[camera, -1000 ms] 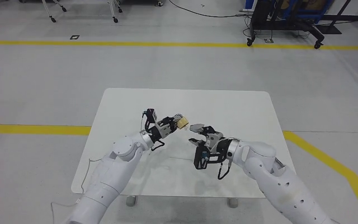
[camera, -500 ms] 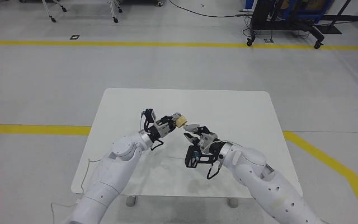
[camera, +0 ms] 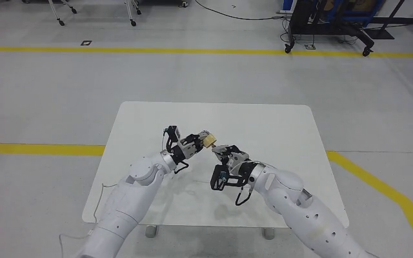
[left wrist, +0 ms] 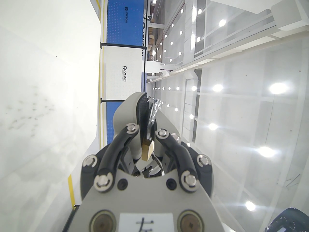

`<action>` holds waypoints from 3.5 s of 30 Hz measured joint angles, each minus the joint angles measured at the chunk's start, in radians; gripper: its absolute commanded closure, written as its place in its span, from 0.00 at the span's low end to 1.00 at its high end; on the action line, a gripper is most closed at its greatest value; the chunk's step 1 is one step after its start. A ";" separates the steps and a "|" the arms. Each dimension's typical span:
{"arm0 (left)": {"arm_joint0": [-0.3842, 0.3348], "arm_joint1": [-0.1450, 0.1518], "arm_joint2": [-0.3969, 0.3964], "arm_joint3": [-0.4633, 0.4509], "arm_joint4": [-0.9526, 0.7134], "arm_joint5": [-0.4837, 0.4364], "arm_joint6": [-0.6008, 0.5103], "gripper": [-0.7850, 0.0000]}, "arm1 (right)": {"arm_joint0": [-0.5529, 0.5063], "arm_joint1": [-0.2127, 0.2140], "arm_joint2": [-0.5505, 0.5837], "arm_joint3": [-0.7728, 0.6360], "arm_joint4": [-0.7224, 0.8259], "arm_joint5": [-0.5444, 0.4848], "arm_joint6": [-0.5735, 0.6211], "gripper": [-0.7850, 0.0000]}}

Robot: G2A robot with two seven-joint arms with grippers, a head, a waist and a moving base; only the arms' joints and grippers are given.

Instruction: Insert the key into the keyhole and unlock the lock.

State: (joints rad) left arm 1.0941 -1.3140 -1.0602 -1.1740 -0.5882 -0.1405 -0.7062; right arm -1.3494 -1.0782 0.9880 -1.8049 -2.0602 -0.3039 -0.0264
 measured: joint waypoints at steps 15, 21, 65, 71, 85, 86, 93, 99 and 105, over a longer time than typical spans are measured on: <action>0.036 0.007 -0.021 -0.042 0.103 -0.131 0.012 1.00 | 0.024 -0.028 0.057 0.172 0.514 -0.094 -0.187 1.00; 0.049 0.008 -0.024 -0.057 0.141 -0.173 0.036 1.00 | 0.024 -0.033 0.073 0.240 0.660 -0.165 -0.275 1.00; -0.080 -0.064 0.220 0.145 0.466 0.222 0.218 1.00 | -0.153 0.031 0.424 0.150 0.584 -0.204 -0.496 0.00; -0.131 -0.100 0.289 0.234 0.495 0.258 0.253 0.63 | -0.153 0.031 0.424 0.150 0.584 -0.204 -0.496 0.00; -0.029 -0.059 0.196 -0.025 0.597 0.306 0.278 0.00 | -0.153 0.031 0.424 0.150 0.584 -0.204 -0.496 0.00; -0.012 -0.050 0.174 -0.065 0.612 0.313 0.280 0.00 | -0.153 0.031 0.424 0.150 0.584 -0.204 -0.496 0.00; 0.166 0.027 -0.056 -0.472 0.739 0.349 0.236 0.00 | -0.153 0.031 0.424 0.150 0.584 -0.204 -0.496 0.00; 0.338 0.076 -0.236 -0.741 0.916 0.244 0.181 0.00 | -0.153 0.031 0.424 0.150 0.584 -0.204 -0.496 0.00; 0.468 0.108 -0.315 -0.822 1.245 0.063 0.239 0.00 | -0.158 0.028 0.479 0.170 0.661 -0.121 -0.534 0.00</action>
State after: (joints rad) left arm 1.5624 -1.2060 -1.3757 -1.9964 0.6567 -0.0778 -0.4671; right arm -1.5078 -1.0503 1.4669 -1.6351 -1.3988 -0.4251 -0.5600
